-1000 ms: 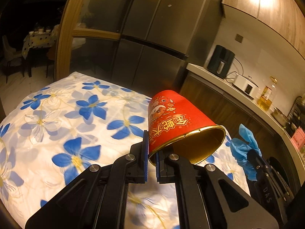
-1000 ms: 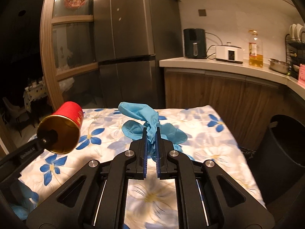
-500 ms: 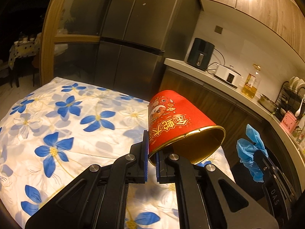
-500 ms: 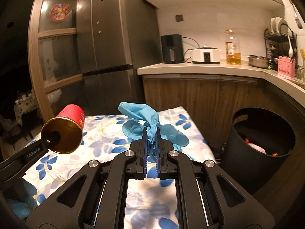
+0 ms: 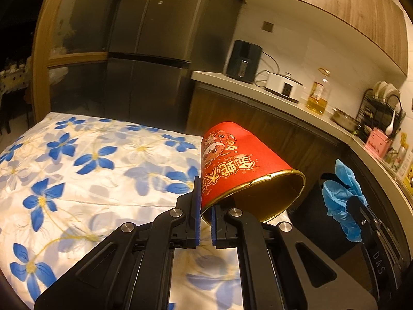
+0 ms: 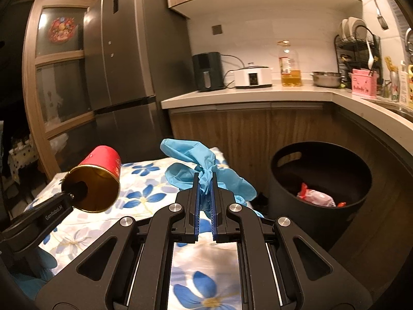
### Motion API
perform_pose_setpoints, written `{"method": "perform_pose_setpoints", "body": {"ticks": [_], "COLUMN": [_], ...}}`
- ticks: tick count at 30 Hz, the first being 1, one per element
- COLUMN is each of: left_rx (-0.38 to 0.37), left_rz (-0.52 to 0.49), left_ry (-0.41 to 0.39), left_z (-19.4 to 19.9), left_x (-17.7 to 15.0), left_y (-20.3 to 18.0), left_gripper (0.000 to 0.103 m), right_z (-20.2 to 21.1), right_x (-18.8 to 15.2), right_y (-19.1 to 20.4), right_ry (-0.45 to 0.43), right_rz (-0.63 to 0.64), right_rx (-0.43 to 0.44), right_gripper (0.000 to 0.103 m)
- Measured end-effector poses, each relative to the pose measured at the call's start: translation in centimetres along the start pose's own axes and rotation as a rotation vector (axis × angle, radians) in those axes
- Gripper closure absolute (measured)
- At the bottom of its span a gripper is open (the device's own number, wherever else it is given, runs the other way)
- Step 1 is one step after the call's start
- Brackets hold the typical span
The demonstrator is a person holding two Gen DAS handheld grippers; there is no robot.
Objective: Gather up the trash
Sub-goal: 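Carry the red cup and blue glove in both tools over the bin, then open both tools to drop the cup and glove into the bin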
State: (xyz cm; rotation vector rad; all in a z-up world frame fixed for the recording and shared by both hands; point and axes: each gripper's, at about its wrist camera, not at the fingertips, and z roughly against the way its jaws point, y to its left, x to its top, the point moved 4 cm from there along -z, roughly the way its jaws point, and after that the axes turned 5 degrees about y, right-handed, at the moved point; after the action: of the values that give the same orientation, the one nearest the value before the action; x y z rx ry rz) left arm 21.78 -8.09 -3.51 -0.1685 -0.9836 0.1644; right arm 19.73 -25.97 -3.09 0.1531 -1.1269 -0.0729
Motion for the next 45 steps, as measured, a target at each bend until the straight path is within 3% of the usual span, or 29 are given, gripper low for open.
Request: {"method": "perform_pose_setpoints", "body": {"ticks": [21, 31, 45], "left_rx": [-0.126, -0.214, -0.318], "left_rz": [-0.143, -0.227, -0.310], "left_ry": [0.037, 0.015, 0.015], "left_z": [-3.0, -3.5, -5.7], "left_x": [-1.3, -0.7, 0.2], "left_y": [-10.6, -17.5, -23.7], "left_gripper": [0.098, 0.098, 0.098], "right_z": [1.3, 1.5, 0.6], "right_x": [-0.1, 1.6, 4.1], "right_y": [-9.0, -12.8, -17.8], "right_ry": [-0.021, -0.059, -0.081], "right_rz": [-0.097, -0.121, -0.155], "right_rx": [-0.137, -0.201, -0.231], "right_gripper": [0.097, 0.097, 0.097]}}
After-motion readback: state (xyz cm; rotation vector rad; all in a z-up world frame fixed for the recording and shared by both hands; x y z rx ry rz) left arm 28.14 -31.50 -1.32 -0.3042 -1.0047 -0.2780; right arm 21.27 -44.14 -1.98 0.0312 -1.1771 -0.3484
